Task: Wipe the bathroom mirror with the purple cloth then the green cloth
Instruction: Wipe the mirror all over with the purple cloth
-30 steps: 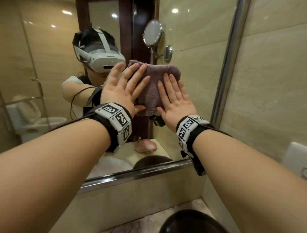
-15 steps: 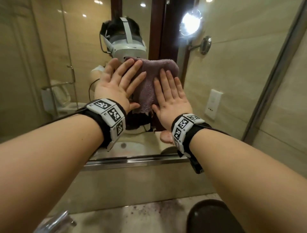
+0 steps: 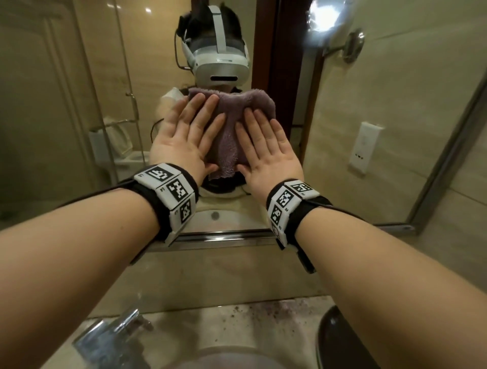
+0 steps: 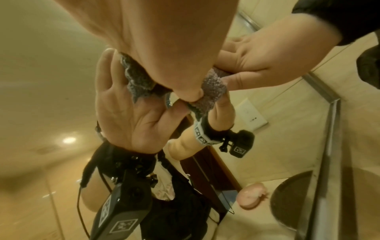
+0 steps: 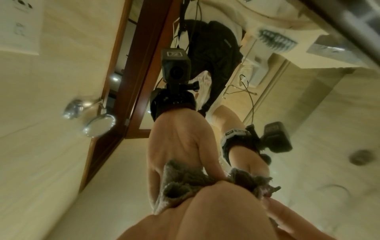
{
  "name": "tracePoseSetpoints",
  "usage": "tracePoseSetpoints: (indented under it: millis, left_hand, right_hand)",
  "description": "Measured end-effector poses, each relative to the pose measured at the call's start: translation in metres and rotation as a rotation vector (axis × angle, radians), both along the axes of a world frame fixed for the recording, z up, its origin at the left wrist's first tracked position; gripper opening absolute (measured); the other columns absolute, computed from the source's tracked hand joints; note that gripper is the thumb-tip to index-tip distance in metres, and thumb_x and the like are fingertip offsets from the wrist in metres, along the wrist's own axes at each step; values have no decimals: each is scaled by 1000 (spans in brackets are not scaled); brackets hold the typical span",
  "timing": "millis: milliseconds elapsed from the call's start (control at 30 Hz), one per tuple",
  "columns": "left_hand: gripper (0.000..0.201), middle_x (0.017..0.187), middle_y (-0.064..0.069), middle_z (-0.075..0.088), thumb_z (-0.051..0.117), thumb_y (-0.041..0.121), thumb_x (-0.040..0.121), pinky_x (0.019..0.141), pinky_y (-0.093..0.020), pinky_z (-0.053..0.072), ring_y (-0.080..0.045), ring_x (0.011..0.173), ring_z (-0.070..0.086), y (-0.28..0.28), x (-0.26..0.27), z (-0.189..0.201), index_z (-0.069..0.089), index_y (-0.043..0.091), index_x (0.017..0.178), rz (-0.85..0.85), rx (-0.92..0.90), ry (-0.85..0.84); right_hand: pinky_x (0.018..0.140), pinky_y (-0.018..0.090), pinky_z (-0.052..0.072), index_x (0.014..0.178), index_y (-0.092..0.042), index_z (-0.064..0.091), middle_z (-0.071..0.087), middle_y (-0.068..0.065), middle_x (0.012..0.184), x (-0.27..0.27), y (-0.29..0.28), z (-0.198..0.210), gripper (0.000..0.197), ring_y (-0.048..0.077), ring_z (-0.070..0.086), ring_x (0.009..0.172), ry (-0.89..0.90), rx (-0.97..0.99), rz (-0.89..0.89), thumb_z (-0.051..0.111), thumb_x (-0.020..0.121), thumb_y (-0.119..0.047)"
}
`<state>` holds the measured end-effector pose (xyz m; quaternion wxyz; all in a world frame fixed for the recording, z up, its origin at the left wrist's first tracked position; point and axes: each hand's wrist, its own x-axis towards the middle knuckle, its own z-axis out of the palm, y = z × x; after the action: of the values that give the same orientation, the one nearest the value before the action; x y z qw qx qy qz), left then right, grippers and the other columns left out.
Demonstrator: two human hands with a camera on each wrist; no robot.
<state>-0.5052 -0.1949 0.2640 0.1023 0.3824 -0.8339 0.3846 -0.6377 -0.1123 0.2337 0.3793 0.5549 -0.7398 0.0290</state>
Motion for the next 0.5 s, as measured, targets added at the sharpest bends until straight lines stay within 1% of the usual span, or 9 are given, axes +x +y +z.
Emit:
tracePoseSetpoints:
  millis: [67, 133, 167, 233, 333, 400, 500]
  left_hand:
    - [82, 112, -24, -58, 12, 58, 94, 97, -48, -36, -33, 136, -31, 4, -8, -3, -43, 4, 121, -24, 9, -7]
    - [83, 108, -24, -61, 12, 59, 93, 88, -50, -39, -32, 136, -32, 9, -17, -6, -45, 5, 119, -37, 28, -10]
    - [83, 108, -23, -61, 12, 59, 93, 88, -51, -39, -32, 136, -32, 12, -23, -7, -45, 5, 119, -46, 35, -8]
    - [83, 108, -23, -61, 13, 59, 94, 89, -50, -37, -31, 136, -31, 18, -36, -8, -45, 5, 119, -76, 40, -1]
    - [84, 109, -22, -61, 15, 58, 94, 92, -48, -38, -31, 137, -29, 30, -58, -9, -44, 5, 122, -146, 29, 7]
    - [85, 112, -21, -60, 16, 58, 94, 99, -46, -34, -32, 138, -28, 38, -75, -9, -44, 5, 123, -195, 15, 4]
    - [86, 118, -20, -57, 19, 57, 95, 103, -44, -27, -31, 139, -27, 53, -107, -8, -42, 5, 126, -254, -7, -16]
  right_hand:
    - [105, 34, -26, 134, -14, -32, -26, 7, 153, -7, 9, -2, 70, 21, -24, 141, 6, 9, -25, 21, 99, -43]
    - [105, 34, -28, 137, -16, -30, -25, 5, 153, -18, 19, -4, 69, 19, -23, 141, -2, 16, -33, 21, 99, -43]
    - [104, 34, -29, 136, -17, -30, -25, 4, 154, -23, 24, -4, 69, 19, -23, 141, 0, 18, -36, 21, 99, -43]
    - [102, 35, -29, 133, -18, -32, -24, 3, 154, -36, 34, -3, 68, 19, -22, 141, 13, 23, -55, 21, 99, -45]
    - [101, 35, -31, 132, -18, -32, -24, 3, 154, -55, 50, -1, 69, 19, -22, 141, 7, 25, -107, 22, 98, -46]
    - [99, 36, -34, 131, -18, -33, -26, 3, 153, -71, 62, -2, 69, 19, -24, 141, -9, 32, -153, 21, 98, -47]
    - [101, 36, -31, 131, -17, -34, -28, 3, 153, -97, 83, -3, 70, 18, -25, 140, -54, 34, -211, 21, 98, -45]
